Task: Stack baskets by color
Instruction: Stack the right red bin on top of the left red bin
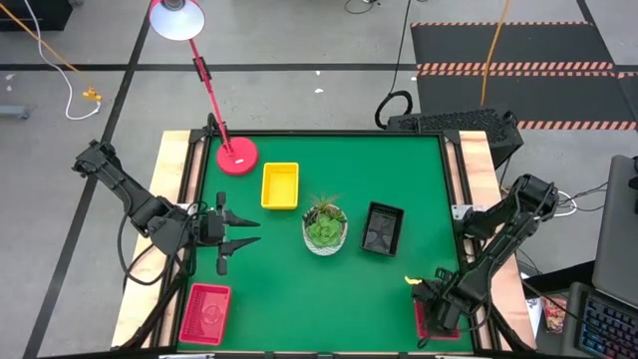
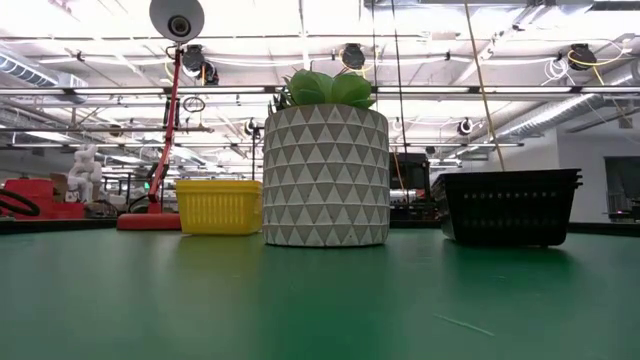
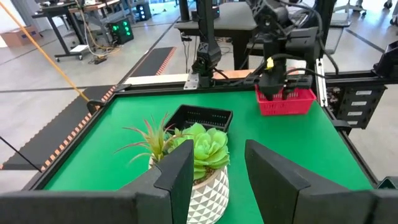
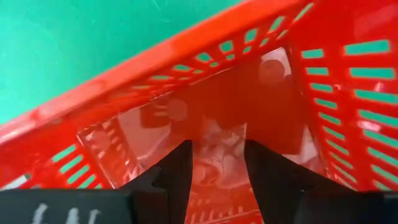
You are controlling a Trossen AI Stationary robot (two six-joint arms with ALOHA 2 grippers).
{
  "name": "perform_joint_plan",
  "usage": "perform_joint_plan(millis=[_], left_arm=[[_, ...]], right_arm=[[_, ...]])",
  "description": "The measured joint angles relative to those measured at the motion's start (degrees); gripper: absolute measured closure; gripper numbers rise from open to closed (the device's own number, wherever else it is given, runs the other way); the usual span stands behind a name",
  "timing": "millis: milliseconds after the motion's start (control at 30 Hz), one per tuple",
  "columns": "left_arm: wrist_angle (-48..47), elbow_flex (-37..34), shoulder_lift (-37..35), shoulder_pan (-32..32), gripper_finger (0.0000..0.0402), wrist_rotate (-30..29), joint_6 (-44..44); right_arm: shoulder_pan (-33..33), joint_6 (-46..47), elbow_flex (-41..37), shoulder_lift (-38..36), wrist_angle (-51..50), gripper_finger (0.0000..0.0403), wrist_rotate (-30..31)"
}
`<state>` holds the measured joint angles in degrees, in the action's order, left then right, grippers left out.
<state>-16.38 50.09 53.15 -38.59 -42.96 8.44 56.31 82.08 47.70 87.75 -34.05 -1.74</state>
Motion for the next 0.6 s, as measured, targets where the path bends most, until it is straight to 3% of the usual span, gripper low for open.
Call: perform_joint_plan(millis=[100,367,600], left_arm=[[0.0,0.0,0.0,0.0,0.0254,0.0,0.7],[-0.5,0.0,0.2,0.0,0.0254,0.0,2.2],[-2.7,0.0,0.2,0.0,0.0254,0.0,5.0]], right_arm=[[-1.5,-3.2,-2.8,0.0,5.9,0.0259,1.0],[-9.1,-21.9,-3.3,0.4,20.1,0.0259,12.2],[-17.1,-38.2,-3.3,3.0,31.1,0.0259,12.4]])
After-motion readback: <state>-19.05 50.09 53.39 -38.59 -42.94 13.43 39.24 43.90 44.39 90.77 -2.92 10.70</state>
